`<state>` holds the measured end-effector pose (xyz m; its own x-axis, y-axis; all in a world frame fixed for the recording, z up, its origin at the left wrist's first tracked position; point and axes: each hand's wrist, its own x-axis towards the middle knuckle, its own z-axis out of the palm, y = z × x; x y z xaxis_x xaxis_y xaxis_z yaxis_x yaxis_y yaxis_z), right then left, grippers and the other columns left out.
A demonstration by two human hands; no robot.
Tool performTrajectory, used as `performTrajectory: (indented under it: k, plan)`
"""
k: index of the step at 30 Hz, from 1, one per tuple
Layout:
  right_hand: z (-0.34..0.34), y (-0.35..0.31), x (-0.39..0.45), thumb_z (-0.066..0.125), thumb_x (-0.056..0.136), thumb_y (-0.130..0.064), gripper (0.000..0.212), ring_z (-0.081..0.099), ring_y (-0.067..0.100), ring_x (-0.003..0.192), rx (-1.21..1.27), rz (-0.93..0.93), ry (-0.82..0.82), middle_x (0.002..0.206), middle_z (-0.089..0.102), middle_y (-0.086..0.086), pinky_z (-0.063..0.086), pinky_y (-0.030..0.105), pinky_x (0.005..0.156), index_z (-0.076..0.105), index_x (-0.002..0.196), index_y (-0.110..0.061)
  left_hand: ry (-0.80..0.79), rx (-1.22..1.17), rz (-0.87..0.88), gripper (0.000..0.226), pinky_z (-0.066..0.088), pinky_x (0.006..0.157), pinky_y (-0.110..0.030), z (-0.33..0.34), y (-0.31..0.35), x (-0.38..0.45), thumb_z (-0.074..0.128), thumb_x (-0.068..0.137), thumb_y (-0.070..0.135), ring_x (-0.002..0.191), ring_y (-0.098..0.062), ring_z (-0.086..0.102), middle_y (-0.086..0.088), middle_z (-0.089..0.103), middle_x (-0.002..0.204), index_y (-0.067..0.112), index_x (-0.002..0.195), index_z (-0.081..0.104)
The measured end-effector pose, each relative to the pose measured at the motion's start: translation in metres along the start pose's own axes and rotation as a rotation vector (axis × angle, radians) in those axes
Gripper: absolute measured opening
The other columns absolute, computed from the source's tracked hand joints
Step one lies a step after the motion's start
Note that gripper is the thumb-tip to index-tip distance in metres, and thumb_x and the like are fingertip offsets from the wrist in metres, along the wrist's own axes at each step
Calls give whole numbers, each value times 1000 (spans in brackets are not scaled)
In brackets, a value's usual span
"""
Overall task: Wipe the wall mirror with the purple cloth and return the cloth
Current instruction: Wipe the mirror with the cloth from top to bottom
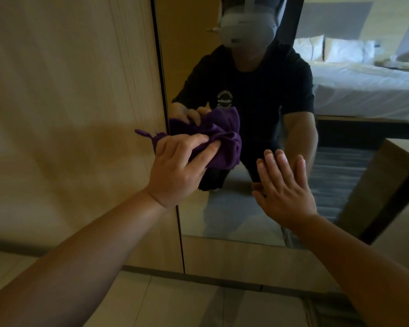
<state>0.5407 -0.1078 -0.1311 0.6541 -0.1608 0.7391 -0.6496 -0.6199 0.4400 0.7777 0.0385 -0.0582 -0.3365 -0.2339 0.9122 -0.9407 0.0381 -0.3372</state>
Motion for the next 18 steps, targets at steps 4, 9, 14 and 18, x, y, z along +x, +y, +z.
performTrajectory:
  k: [4, 9, 14, 18]
  plan:
    - [1, 0, -1, 31, 104, -43, 68, 2, 33, 152, -6, -27, 12, 166, -2, 14, 0, 58, 121, 8, 158, -9, 20, 7, 42, 34, 45, 87, -42, 10, 3, -4, 71, 96, 23, 104, -24, 59, -3, 52, 124, 20, 129, 61]
    - [0, 1, -1, 28, 105, -41, 64, 1, 32, 152, 15, -35, 36, 166, -1, 13, 0, 57, 121, 10, 158, -9, -47, 17, 94, 32, 45, 84, -41, 37, 13, -39, 74, 94, 18, 102, -23, 59, -2, 53, 123, 22, 125, 70]
    - [3, 3, -1, 28, 104, -42, 65, -4, 30, 153, 20, -33, 57, 166, -3, 11, -4, 54, 121, 11, 158, -8, 1, 47, 42, 35, 44, 84, -38, 67, 26, -91, 76, 91, 24, 99, -19, 57, 2, 54, 121, 29, 125, 69]
    - [6, 2, -2, 31, 104, -41, 66, -6, 29, 152, 48, -18, 59, 166, -4, 10, -5, 54, 121, 12, 158, -9, -81, 18, 66, 41, 42, 86, -38, 71, 47, -156, 75, 90, 20, 100, -19, 55, 2, 53, 122, 30, 128, 64]
